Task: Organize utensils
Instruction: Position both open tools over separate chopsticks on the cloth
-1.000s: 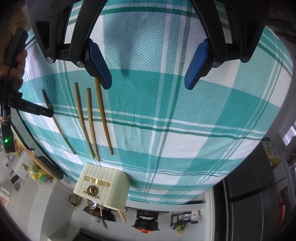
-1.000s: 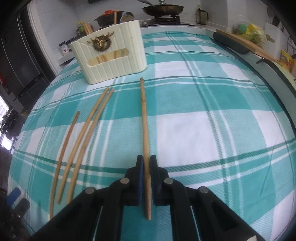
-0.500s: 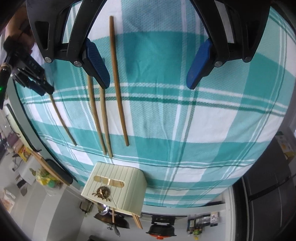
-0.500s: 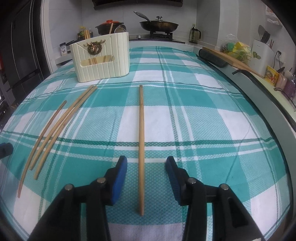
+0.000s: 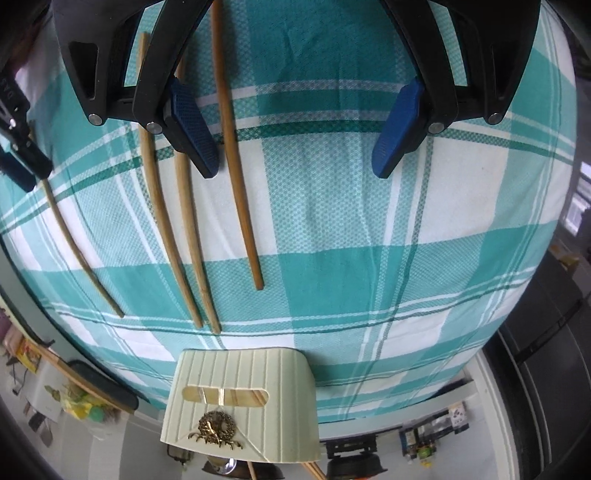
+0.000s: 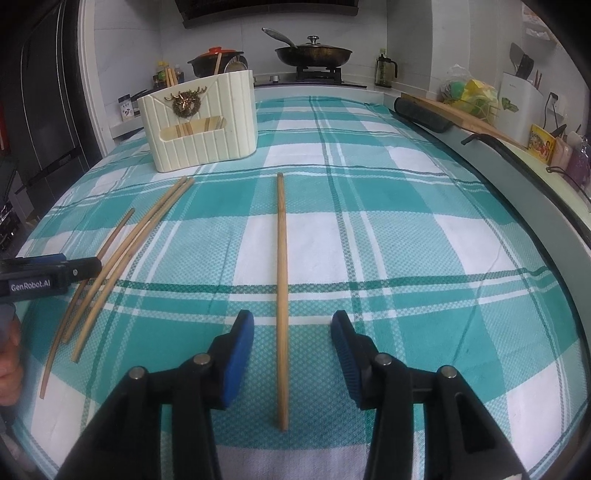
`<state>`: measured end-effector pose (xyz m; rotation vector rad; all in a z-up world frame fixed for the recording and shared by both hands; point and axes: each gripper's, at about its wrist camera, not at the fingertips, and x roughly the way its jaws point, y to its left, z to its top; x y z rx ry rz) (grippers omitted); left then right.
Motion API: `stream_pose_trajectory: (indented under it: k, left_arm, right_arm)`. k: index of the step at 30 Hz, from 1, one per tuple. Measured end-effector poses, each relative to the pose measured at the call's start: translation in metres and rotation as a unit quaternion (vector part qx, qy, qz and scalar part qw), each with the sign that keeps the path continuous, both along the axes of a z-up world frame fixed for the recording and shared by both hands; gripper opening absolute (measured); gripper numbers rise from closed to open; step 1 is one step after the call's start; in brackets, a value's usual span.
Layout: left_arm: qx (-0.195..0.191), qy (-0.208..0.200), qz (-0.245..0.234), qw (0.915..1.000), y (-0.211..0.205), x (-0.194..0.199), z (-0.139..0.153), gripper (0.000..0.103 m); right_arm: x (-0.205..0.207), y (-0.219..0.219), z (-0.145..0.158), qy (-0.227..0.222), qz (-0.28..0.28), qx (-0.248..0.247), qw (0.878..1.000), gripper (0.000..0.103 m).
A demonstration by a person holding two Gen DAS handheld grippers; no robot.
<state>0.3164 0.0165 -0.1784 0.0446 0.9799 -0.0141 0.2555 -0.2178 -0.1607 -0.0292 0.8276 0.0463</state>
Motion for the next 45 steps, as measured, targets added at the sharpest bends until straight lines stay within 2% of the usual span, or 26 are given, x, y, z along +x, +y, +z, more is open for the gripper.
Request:
stream_pose_trajectory:
  k: [7, 19, 23, 27, 32, 39, 43, 45]
  left_arm:
    - [-0.005, 0.005, 0.025, 0.9996, 0.027, -0.001, -0.003, 0.098]
    - [-0.009, -0.001, 0.011, 0.9999, 0.031, -0.005, -0.006, 0.103]
    - [-0.008, 0.016, -0.003, 0.9998, 0.033, -0.005, -0.005, 0.103]
    - [-0.007, 0.045, -0.014, 0.9989, 0.038, -0.003, -0.003, 0.102]
    - [-0.007, 0.066, -0.024, 0.9975, 0.039, 0.002, -0.001, 0.1]
    - [-0.003, 0.083, -0.035, 0.996, 0.031, 0.021, 0.003, 0.087]
    - [0.005, 0.093, -0.051, 0.9943, 0.022, 0.035, 0.008, 0.071]
    - [0.004, 0.105, -0.064, 0.9924, 0.016, 0.044, 0.009, 0.062]
  right_arm:
    - [0.0, -0.001, 0.0, 0.0, -0.001, 0.006, 1.0, 0.045]
    - [0.0, 0.003, 0.0, 0.004, 0.006, -0.003, 1.0, 0.051]
    - [0.002, 0.004, -0.001, 0.01, 0.015, 0.0, 1.0, 0.059]
    - [0.006, 0.007, 0.001, 0.037, 0.047, -0.014, 0.998, 0.062]
    - [0.02, -0.002, 0.006, 0.103, 0.094, -0.011, 0.99, 0.062]
    - [0.044, -0.012, 0.009, 0.144, 0.115, -0.006, 0.983, 0.062]
    - [0.068, -0.01, 0.011, 0.168, 0.124, 0.008, 0.978, 0.06]
    - [0.084, -0.007, 0.011, 0.177, 0.126, 0.006, 0.976, 0.054]
